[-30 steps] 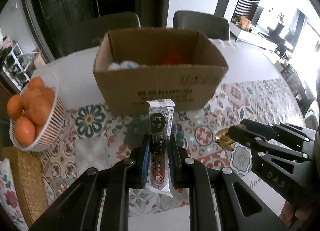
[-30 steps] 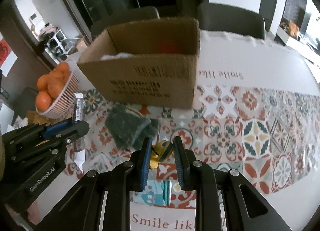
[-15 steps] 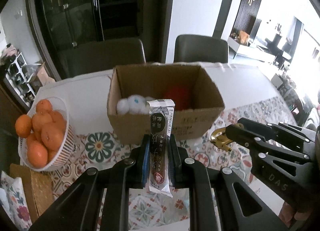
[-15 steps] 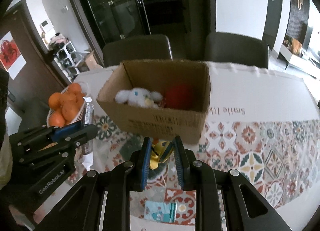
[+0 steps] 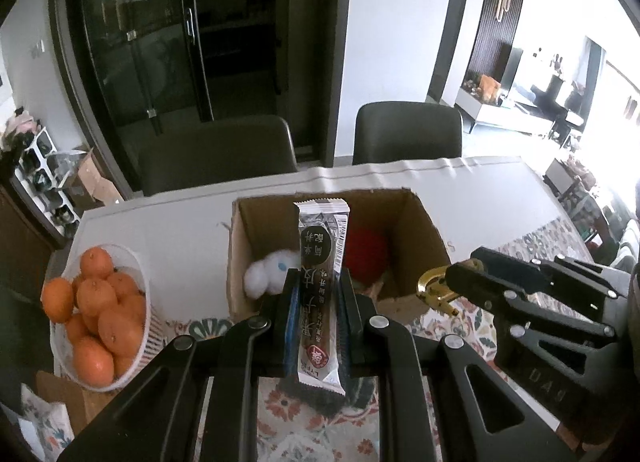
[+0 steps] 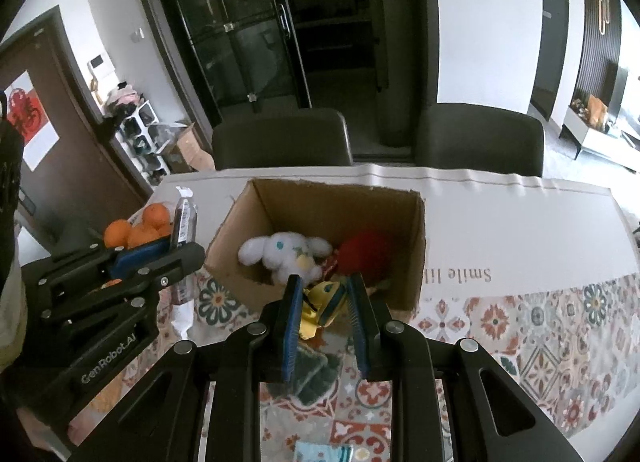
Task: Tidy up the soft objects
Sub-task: 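Carry the snack stick and keychain over the box with both grippers, then open both grippers to drop the snack stick and keychain into the box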
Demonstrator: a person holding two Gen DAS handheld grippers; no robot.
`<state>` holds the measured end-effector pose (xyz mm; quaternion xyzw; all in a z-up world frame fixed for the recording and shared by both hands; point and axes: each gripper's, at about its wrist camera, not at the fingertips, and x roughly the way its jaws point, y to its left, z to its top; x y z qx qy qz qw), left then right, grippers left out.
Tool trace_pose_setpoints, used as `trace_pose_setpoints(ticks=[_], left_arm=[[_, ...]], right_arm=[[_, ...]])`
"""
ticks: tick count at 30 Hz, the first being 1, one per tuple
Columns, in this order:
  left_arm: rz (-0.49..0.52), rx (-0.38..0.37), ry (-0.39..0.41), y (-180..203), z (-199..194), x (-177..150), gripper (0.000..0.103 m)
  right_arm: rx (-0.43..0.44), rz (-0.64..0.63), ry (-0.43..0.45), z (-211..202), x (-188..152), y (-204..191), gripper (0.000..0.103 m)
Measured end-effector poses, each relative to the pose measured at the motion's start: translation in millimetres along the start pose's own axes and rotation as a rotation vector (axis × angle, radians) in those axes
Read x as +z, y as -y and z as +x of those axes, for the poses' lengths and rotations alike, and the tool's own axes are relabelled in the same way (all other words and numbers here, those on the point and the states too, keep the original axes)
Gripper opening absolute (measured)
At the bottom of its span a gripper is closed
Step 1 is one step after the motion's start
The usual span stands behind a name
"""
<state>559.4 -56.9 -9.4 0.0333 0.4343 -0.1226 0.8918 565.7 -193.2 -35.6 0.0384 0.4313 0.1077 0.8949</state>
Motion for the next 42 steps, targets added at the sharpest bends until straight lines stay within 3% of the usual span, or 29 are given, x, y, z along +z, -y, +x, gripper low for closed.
trace_pose_setpoints(ticks=[8,17,19,20,21,22,24,29,34,38,42], left_arm=[[0.003,0.004,-0.009,2,25,29,0.018],[0.015,-0.009,-0.081,0,72,52,0.02],[0.016,-0.009,-0.097,-3,81,53,0.033],[0.023,0.004,-0.101,-3,83,52,0.048],[0.028,0.026,-0.099,-3,85,52,0.052],[0.028,0.048,-0.093,-5,84,50,0.052],[0.017,0.071,-0.084,-9,82,46,0.061],[0.024,0.152,-0.039,-13,65,33,0.075],[0.017,0.209,0.01,-14,41,14,0.081],[0.016,0.232,0.057,-14,20,-4,0.086],[0.008,0.254,0.082,-13,3,-23,0.09]], right_arm=[[0.003,-0.001,-0.01,20,23,9,0.024],[-0.002,0.009,-0.068,58,45,21,0.024],[-0.001,0.022,-0.081,67,48,23,0.025],[0.005,0.024,-0.087,70,49,25,0.029],[0.012,0.023,-0.097,74,50,25,0.035],[0.002,0.024,-0.106,77,50,26,0.037],[-0.035,0.019,-0.108,80,49,27,0.055],[-0.118,-0.002,-0.099,76,42,26,0.066],[-0.179,-0.001,-0.046,56,28,20,0.077],[-0.232,-0.01,0.018,35,19,13,0.092],[-0.273,-0.032,0.07,14,4,5,0.096]])
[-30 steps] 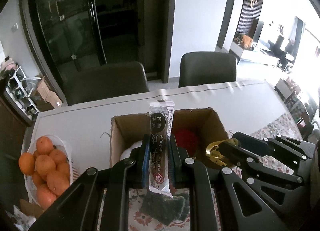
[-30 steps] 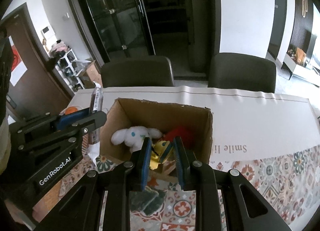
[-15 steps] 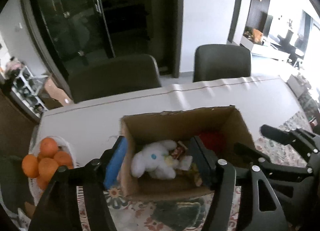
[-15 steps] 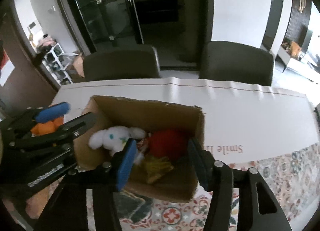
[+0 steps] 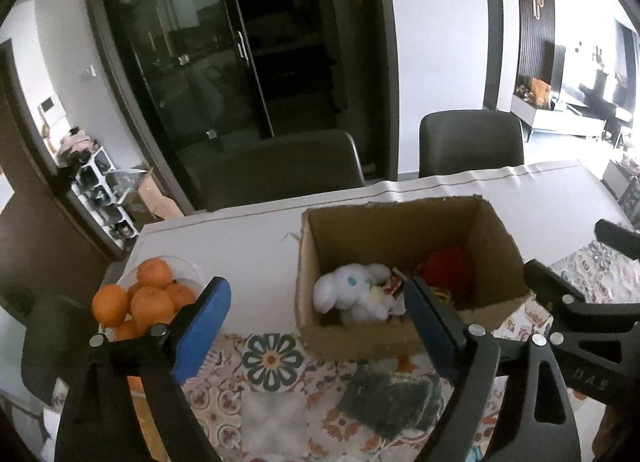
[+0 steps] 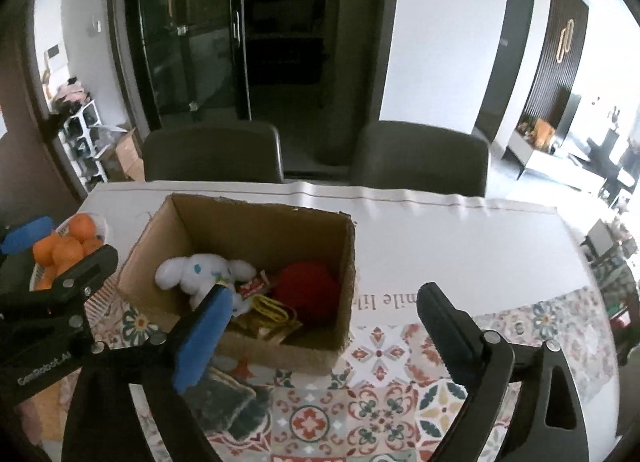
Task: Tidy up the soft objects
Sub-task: 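Open both grippers to drop the snack stick and keychain into the box, then move both grippers back toward the green glove and teal tissue pack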
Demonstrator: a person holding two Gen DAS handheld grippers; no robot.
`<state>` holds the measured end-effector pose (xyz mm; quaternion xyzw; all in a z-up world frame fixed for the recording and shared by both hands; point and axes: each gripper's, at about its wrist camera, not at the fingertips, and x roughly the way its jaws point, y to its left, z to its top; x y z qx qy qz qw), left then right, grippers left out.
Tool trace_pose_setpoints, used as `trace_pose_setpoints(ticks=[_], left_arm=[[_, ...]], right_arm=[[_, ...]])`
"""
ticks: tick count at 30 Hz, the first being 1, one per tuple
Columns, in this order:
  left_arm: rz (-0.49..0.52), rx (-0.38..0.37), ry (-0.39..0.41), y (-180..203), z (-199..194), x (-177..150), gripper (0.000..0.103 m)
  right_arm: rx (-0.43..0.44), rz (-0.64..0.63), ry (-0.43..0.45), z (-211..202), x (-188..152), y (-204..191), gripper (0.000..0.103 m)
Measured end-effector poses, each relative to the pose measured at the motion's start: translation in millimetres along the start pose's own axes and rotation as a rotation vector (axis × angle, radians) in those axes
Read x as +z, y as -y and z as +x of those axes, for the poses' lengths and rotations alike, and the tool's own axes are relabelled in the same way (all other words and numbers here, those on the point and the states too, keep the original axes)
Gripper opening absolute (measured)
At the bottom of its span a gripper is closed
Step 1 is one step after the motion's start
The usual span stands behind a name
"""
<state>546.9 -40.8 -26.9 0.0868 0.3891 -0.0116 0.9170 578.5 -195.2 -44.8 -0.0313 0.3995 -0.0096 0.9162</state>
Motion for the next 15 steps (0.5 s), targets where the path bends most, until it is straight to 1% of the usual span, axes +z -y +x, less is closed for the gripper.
trace_pose_setpoints(ticks=[2,5,8,11,15], left_arm=[[-0.009,0.002,0.004,-2,-7,-10,0.091],[-0.013,0.021,0.016,-5,-19,-23,0.094],[-0.023,0.027,0.022,-7,-29,-36,0.097],[-0.039,0.032,0.018,-11,-35,-47,0.097],[-0.06,0.021,-0.001,-17,-42,-63,0.097]], right_arm=[[-0.032,-0.01,0.013,-8,-6,-2,0.097],[-0.044,-0.008,0.021,-20,-19,-5,0.097],[-0.035,0.0,0.018,-26,-30,-5,0.097],[-0.027,-0.008,0.024,-34,-42,-9,0.097],[-0.019,-0.007,-0.004,-37,-55,-16,0.097]])
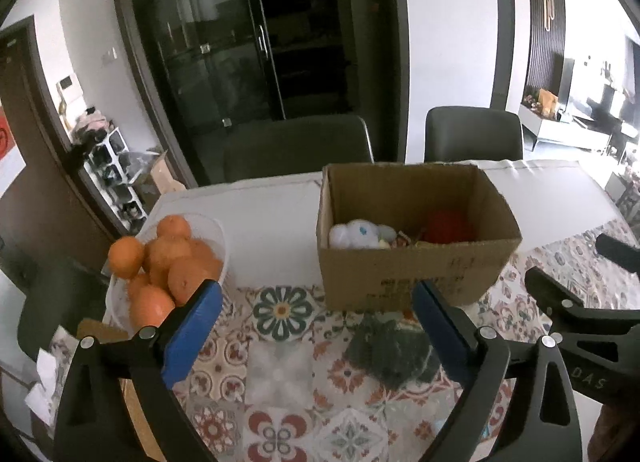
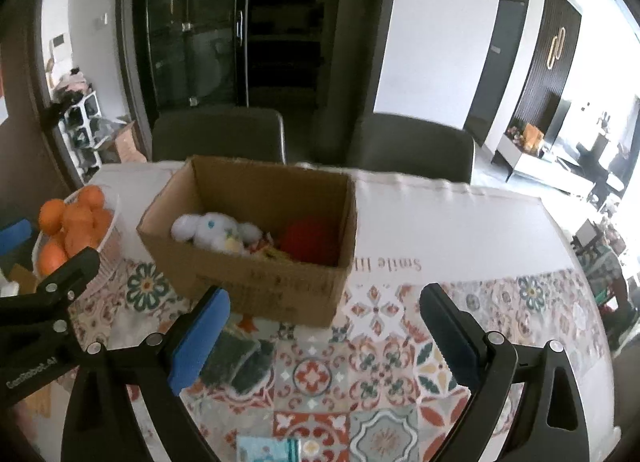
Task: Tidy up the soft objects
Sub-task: 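Move both grippers back toward the green glove and teal tissue pack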
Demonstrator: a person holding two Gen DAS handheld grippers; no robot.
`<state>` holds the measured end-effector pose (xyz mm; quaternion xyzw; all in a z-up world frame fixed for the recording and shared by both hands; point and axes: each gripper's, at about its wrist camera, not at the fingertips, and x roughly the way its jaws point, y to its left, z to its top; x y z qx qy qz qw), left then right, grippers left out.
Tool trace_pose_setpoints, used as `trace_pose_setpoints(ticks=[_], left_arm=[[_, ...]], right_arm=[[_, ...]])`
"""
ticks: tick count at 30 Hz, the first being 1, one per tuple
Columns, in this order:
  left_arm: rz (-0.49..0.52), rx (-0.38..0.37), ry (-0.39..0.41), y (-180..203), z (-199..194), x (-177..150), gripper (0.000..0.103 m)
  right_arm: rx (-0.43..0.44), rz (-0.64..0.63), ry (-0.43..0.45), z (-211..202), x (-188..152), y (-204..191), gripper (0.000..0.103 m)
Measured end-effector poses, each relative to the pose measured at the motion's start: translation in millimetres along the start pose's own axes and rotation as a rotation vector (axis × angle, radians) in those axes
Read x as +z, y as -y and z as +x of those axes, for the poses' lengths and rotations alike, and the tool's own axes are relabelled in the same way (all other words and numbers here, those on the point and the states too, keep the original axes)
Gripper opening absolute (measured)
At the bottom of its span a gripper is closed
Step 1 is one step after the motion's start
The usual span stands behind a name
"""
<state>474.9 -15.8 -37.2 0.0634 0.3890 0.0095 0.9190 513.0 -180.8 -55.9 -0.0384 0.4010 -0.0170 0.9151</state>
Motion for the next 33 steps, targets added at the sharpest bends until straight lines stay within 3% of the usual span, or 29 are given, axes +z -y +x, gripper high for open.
trace_pose_setpoints(ticks=[14,19,33], left_arm=[[-0.029,-0.011,-0.094,-9,-2,-70,0.097],[-0.021,0.011,-0.136,-10,4,-95,0.097],[-0.019,0.033,-0.259,-12,24,-145,0.097]], right_arm=[[0.134,0.037,-0.132,9,-73,-20,0.097],[0.133,0.041,-0.177,19,-95,-27,0.097],[0.233,0.022,-0.325,48,-146,-44,0.097]])
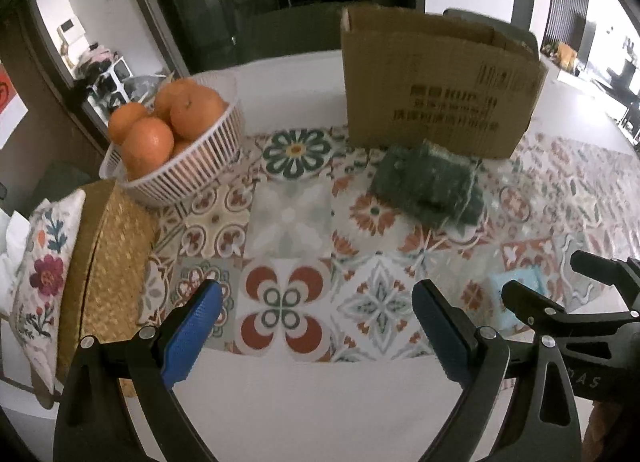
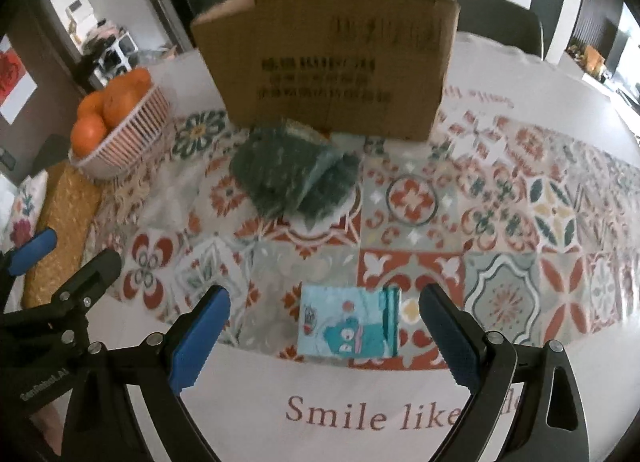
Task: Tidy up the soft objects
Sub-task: 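Move both grippers back toward the green glove and teal tissue pack, then close the right gripper on the teal tissue pack while the left grasps the green glove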
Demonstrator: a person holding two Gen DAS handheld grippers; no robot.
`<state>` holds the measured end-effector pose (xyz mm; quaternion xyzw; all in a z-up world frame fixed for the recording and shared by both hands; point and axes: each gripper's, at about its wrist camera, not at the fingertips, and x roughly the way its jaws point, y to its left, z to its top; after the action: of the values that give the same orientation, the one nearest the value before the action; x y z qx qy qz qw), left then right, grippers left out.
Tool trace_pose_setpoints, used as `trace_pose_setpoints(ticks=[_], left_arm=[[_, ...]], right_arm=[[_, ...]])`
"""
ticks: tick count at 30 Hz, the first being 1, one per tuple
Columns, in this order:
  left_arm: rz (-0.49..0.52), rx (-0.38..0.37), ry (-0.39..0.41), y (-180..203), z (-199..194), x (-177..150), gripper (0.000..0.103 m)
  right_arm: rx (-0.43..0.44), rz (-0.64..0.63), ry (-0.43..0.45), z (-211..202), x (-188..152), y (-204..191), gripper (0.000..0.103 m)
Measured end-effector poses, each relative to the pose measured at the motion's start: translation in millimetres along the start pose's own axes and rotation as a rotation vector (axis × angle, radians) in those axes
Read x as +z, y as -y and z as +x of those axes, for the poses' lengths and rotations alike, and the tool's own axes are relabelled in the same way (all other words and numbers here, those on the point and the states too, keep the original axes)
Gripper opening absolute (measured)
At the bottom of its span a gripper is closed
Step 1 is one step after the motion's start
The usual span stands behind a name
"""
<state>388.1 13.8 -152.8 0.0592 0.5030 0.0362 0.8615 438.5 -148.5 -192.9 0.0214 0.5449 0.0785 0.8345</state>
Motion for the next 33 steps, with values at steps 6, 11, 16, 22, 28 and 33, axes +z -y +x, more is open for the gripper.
trace_pose_setpoints(ticks=[6,11,16,22,28,33], left_arm=[[0.012,0.002,-0.034,3,16,-6,0.097],[0.034,-0.016,-0.042,7,29,-9,0.097],[0.056,-0.015,-0.047,10,37,-7,0.097],[0.093,-0.013,-0.043,13,46,-2,0.097],[0.11,-0.031,-0.046,18,53,0,0.097],[0.136,-0.077,-0.039,24,60,6,0.097]], right_arm=[[-0.007,0.002,-0.057,19,-9,2,0.097],[-0.007,0.003,-0.094,33,-14,4,0.096],[-0.011,0.015,-0.121,46,-19,6,0.095],[-0.031,0.025,-0.139,56,-21,8,0.092],[-0.027,0.047,-0.162,68,-19,10,0.075],[-0.027,0.046,-0.149,69,-15,10,0.074]])
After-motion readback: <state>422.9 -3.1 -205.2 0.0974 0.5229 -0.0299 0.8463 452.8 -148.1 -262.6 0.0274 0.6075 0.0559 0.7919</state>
